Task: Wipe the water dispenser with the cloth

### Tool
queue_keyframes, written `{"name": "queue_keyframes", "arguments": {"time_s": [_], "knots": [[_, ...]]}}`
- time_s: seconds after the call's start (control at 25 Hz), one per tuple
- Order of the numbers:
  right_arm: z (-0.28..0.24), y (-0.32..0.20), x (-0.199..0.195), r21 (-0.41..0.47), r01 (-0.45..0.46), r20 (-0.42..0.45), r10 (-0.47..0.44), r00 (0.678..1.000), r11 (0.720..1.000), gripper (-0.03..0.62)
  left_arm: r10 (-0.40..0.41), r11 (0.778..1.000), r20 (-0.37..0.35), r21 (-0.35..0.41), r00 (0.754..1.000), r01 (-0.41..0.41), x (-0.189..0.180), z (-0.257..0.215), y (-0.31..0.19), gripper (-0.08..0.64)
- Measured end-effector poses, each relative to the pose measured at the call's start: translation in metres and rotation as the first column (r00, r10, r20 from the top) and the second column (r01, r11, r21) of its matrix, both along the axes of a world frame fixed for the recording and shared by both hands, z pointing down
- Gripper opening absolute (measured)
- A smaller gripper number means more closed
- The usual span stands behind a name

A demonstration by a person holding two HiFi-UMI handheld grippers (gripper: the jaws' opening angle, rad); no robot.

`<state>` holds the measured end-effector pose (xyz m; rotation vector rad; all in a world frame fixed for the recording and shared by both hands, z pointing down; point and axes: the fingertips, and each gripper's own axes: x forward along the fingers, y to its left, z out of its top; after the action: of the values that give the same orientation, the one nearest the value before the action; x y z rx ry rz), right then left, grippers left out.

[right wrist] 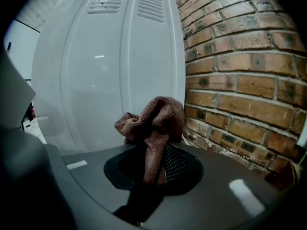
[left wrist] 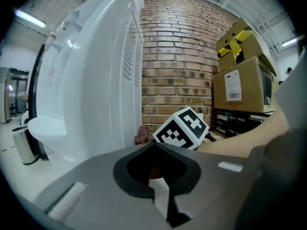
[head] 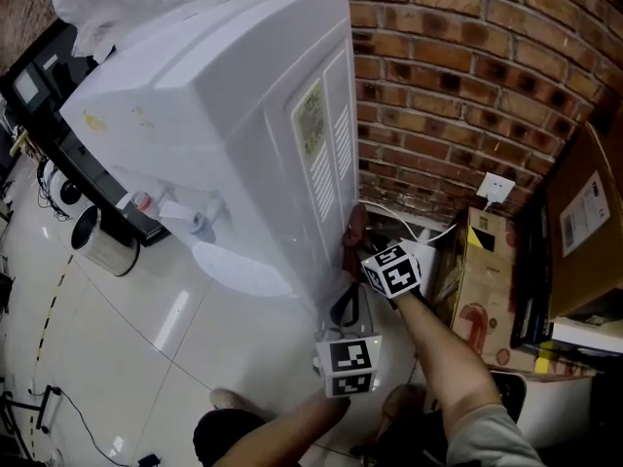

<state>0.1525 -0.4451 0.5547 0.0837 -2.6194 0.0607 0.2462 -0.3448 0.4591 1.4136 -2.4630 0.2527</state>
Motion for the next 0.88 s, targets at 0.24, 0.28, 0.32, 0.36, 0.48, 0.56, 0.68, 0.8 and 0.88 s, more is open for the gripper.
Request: {"name": "queue_keyframes", "arguments": {"time_s": [0.24, 0.28, 0.32, 0.36, 0.48, 0.56, 0.68, 0.8, 0.88], "knots": [[0.061, 0.006, 0.006, -0.056, 0.002, -0.121, -0.009, 0.993, 0.998, 0.094, -0.03, 0.999, -0.051, -0.038, 0.998, 0.028, -0.008, 0.03, -0.002, 0.0], [0.07, 0.01, 0.006, -0.061, 0.012, -0.141, -0.021, 0.99, 0.998, 0.094, -0.033, 0.999, -0.053, -0.041, 0.998, 0.03, -0.009, 0.032, -0.002, 0.0], [0.078, 0.015, 0.007, -0.062, 0.027, -0.161, -0.037, 0.986, 0.998, 0.094, -0.034, 0.999, -0.054, -0.044, 0.998, 0.032, -0.009, 0.034, -0.003, 0.0], [0.085, 0.02, 0.006, -0.062, 0.042, -0.18, -0.053, 0.982, 0.997, 0.094, -0.037, 0.998, -0.054, -0.047, 0.998, 0.034, -0.01, 0.036, -0.002, 0.0], [0.104, 0.035, 0.006, -0.081, 0.072, -0.23, -0.089, 0.969, 0.994, 0.094, -0.05, 0.997, -0.062, -0.06, 0.997, 0.046, -0.014, 0.041, 0.0, 0.0], [0.117, 0.038, 0.009, -0.089, 0.078, -0.266, -0.099, 0.959, 0.993, 0.095, -0.056, 0.997, -0.065, -0.063, 0.996, 0.052, -0.015, 0.043, 0.0, 0.0], [0.136, 0.039, 0.018, -0.091, 0.093, -0.323, -0.117, 0.939, 0.992, 0.095, -0.058, 0.997, -0.067, -0.062, 0.996, 0.054, -0.016, 0.045, -0.002, 0.0], [0.127, 0.019, 0.013, -0.063, 0.056, -0.287, -0.072, 0.955, 0.996, 0.095, -0.052, 0.997, -0.06, -0.054, 0.997, 0.049, -0.017, 0.042, -0.007, 0.0], [0.111, 0.006, 0.014, -0.082, 0.008, -0.249, -0.028, 0.968, 0.997, 0.095, -0.039, 0.998, -0.055, -0.05, 0.998, 0.037, -0.015, 0.037, -0.01, 0.0]]}}
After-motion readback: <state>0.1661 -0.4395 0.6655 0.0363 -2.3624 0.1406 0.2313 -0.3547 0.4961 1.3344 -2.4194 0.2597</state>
